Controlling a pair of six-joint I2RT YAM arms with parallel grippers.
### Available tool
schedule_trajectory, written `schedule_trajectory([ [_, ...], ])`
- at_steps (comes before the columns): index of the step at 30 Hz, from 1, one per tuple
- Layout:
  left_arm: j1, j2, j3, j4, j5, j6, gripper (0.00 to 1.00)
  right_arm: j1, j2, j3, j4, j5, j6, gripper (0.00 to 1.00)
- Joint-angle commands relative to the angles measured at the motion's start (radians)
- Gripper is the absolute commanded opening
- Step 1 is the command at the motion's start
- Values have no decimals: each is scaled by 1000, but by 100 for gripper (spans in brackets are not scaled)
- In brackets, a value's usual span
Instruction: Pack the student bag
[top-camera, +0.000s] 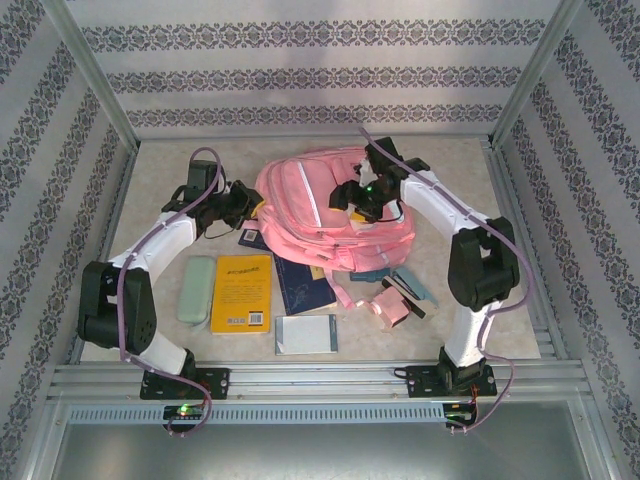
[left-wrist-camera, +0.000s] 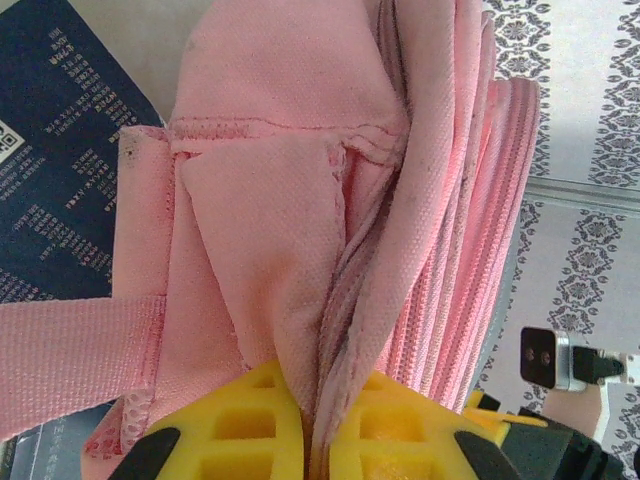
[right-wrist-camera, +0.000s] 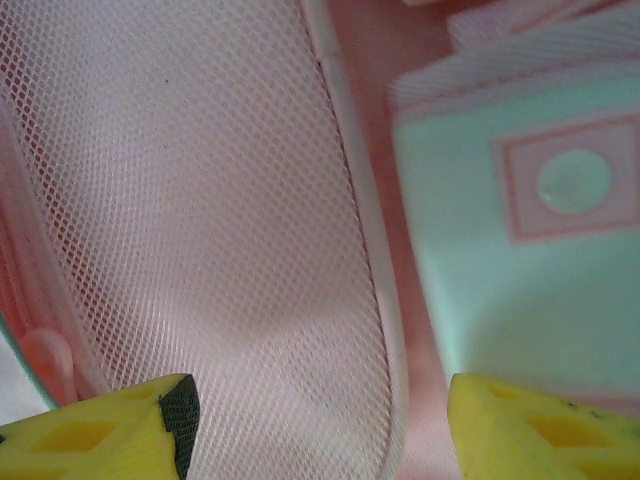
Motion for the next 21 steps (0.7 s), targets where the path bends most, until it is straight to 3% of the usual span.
schedule_trajectory([
  [1, 3, 3, 63, 78, 97, 15, 0, 21, 49, 38, 29, -89, -3, 66],
  [10, 3, 33, 85, 73, 114, 33, 0, 39, 92, 54, 24, -123, 18, 64],
  [17, 3, 63, 100, 62, 120, 57, 0, 15, 48, -29, 306, -294, 220, 25],
  [21, 3, 83, 107, 72, 124, 58, 0, 15, 49, -25, 334, -339, 250, 8],
])
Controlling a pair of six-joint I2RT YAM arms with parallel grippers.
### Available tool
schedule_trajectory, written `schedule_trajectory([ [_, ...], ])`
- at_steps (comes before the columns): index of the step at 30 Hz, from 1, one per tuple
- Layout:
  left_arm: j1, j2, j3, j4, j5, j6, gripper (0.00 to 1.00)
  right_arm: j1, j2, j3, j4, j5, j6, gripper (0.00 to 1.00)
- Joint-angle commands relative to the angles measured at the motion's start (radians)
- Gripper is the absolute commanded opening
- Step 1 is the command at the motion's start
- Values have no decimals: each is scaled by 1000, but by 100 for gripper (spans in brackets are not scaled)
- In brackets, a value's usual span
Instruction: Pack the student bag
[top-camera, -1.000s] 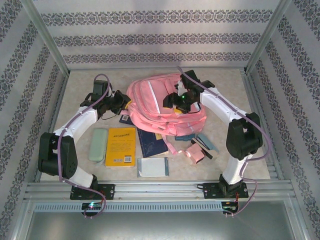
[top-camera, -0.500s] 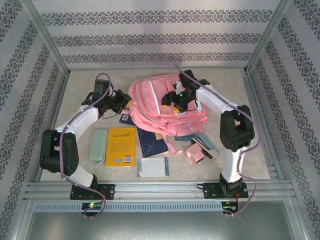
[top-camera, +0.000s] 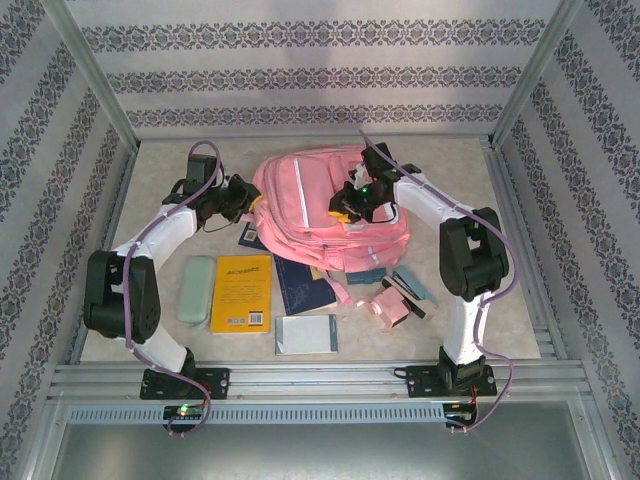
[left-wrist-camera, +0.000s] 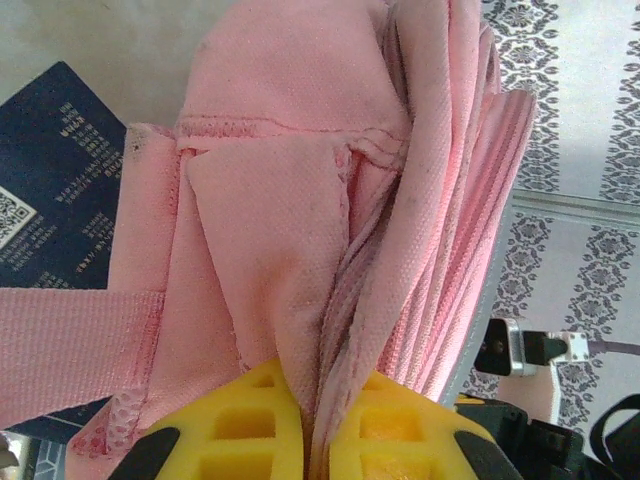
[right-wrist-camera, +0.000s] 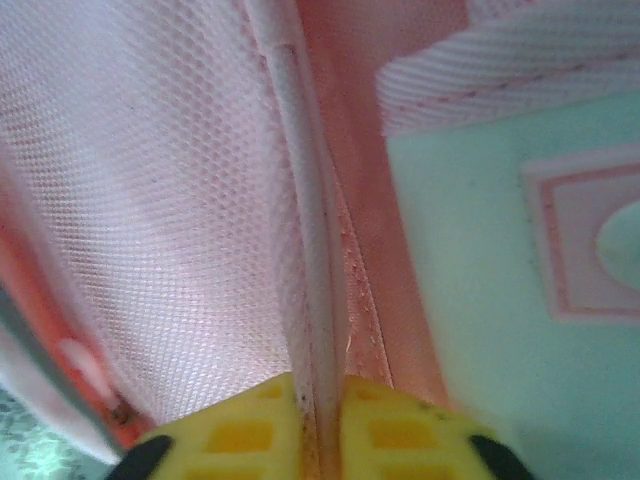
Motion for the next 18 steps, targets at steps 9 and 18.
schedule_trajectory([
  [9, -25, 18, 73, 25, 125, 45, 1, 3, -59, 29, 94, -106, 14, 0],
  [18, -18, -35, 109, -292, -4, 209, 50, -22, -106, 35, 82, -17, 65, 0],
])
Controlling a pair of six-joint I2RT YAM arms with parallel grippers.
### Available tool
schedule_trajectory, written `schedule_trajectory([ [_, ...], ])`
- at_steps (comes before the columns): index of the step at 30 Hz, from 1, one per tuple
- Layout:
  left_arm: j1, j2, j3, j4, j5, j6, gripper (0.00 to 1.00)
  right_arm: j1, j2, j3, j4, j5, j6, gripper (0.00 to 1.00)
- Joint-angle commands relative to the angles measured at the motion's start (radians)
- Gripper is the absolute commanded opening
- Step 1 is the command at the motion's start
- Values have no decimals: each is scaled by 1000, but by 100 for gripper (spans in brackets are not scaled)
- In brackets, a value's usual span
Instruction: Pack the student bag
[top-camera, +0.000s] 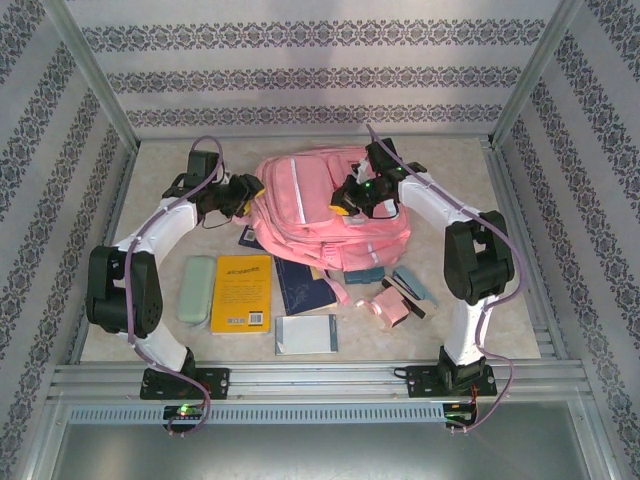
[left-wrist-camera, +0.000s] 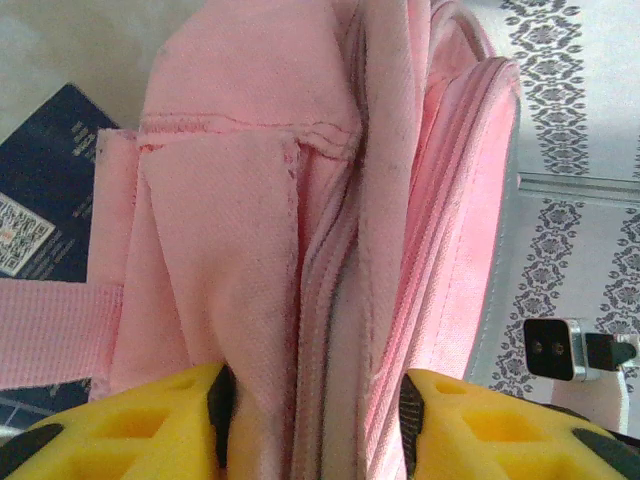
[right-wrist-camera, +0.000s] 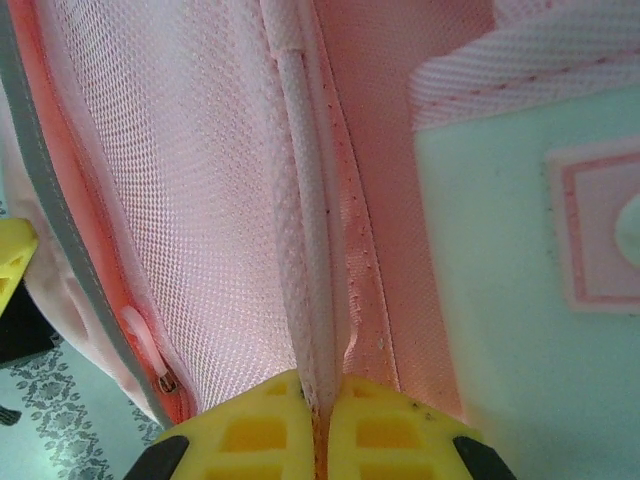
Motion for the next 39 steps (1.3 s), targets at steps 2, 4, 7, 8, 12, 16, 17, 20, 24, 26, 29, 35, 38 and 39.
schedule_trajectory([
  [2, -24, -93, 14, -197, -5, 117, 52, -11, -58, 49, 65, -13, 56, 0],
  [4, -33, -133, 1, -235, -27, 145, 53, -15, -58, 57, 65, -6, 79, 0],
  [7, -76, -179, 16, -328, -73, 227, 51, -21, -64, 65, 70, 18, 131, 0],
  [8, -90, -187, 25, -364, -95, 252, 50, -22, -66, 69, 72, 24, 146, 0],
  [12, -138, -223, 43, -480, -185, 331, 50, -24, -62, 102, 77, 34, 199, 0],
  [16, -186, -247, 31, -526, -236, 395, 47, -24, -47, 130, 102, 10, 255, 0],
  [17, -199, -250, 19, -518, -227, 413, 46, -23, -44, 139, 106, 3, 261, 0],
  [20, -225, -265, -27, -464, -203, 462, 46, -22, -23, 181, 90, -40, 254, 0],
  [24, -261, -273, -49, -394, -275, 575, 46, -24, -4, 245, -13, -66, 173, 0],
  [26, -278, -280, -61, -350, -295, 665, 48, -30, -6, 246, -22, -84, 167, 0],
  [29, -285, -320, -111, -250, -243, 841, 49, -37, -8, 251, -45, -106, 148, 0],
  [35, -286, -439, -259, -3, -279, 1069, 59, -47, -36, 228, -63, -129, 104, 0],
  [38, -285, -407, -252, -15, -217, 1137, 57, -50, -56, 202, -55, -136, 105, 0],
  [39, -285, -392, -249, -18, -173, 1146, 56, -51, -61, 194, -53, -138, 106, 0],
])
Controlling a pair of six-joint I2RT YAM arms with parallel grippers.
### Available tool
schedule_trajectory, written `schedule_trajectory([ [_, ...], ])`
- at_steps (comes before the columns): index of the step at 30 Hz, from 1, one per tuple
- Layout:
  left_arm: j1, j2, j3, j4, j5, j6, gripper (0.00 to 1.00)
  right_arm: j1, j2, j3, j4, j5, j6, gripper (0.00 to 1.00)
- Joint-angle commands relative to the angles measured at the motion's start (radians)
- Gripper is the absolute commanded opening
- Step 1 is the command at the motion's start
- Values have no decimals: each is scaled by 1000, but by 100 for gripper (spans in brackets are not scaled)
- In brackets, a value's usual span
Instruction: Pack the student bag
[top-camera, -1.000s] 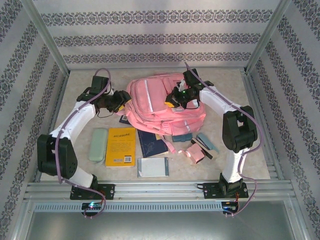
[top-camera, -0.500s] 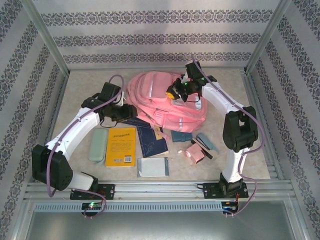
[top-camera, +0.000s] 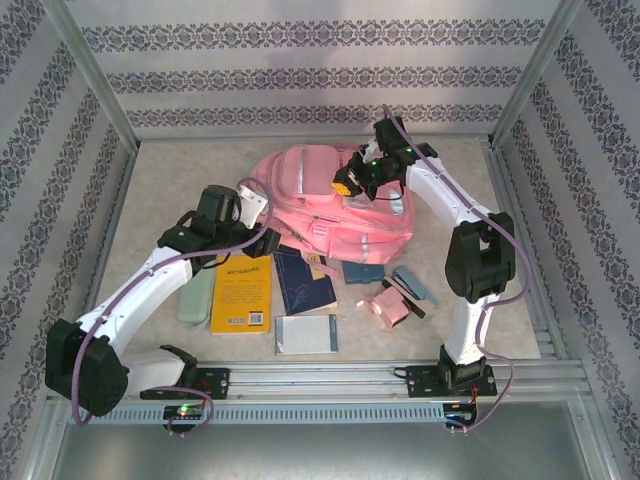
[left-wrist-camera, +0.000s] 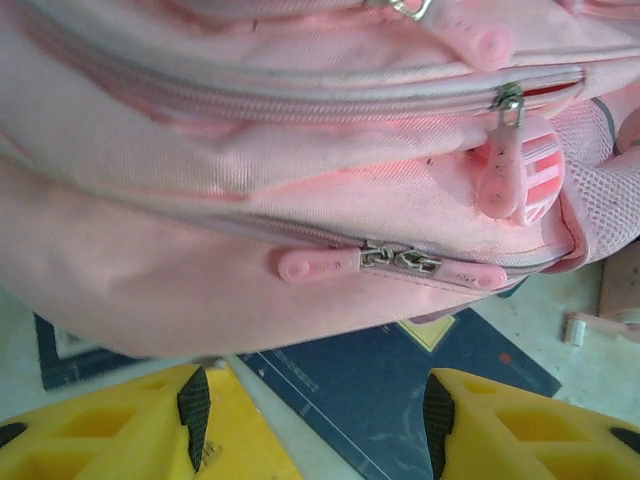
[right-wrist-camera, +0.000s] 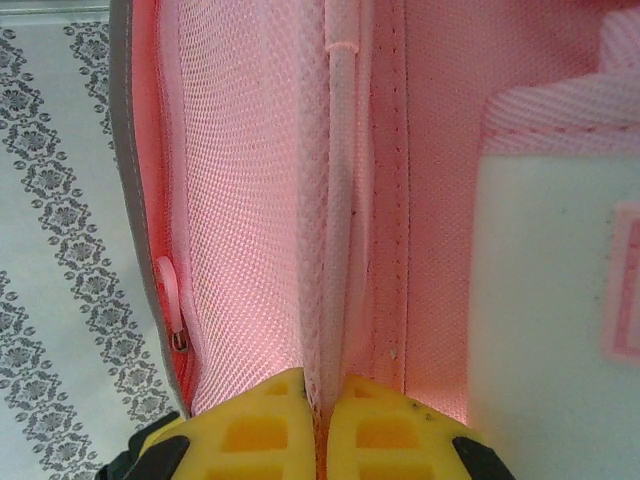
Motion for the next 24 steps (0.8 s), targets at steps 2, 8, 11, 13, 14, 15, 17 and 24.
schedule_trajectory([
  [2, -10, 46, -6, 95, 135, 151, 55, -10, -87, -15, 70, -97, -26, 0],
  [8, -10, 54, -44, 141, 141, 175, 57, -12, -117, -53, 95, -119, -5, 0],
  [11, -10, 67, -36, 111, 176, 219, 52, -12, -132, -67, 109, -125, 12, 0],
  [13, -10, 70, -35, 89, 206, 252, 48, -11, -141, -74, 110, -127, 14, 0],
  [14, -10, 67, -39, 80, 224, 271, 47, -14, -147, -78, 112, -129, 17, 0],
  [15, -10, 63, -49, 78, 241, 290, 47, -14, -151, -81, 114, -131, 21, 0],
  [17, -10, 50, -69, 81, 255, 328, 49, -16, -162, -92, 124, -137, 27, 0],
  [24, -10, -32, -217, 234, 264, 469, 49, -10, -201, -143, 152, -153, 30, 0],
])
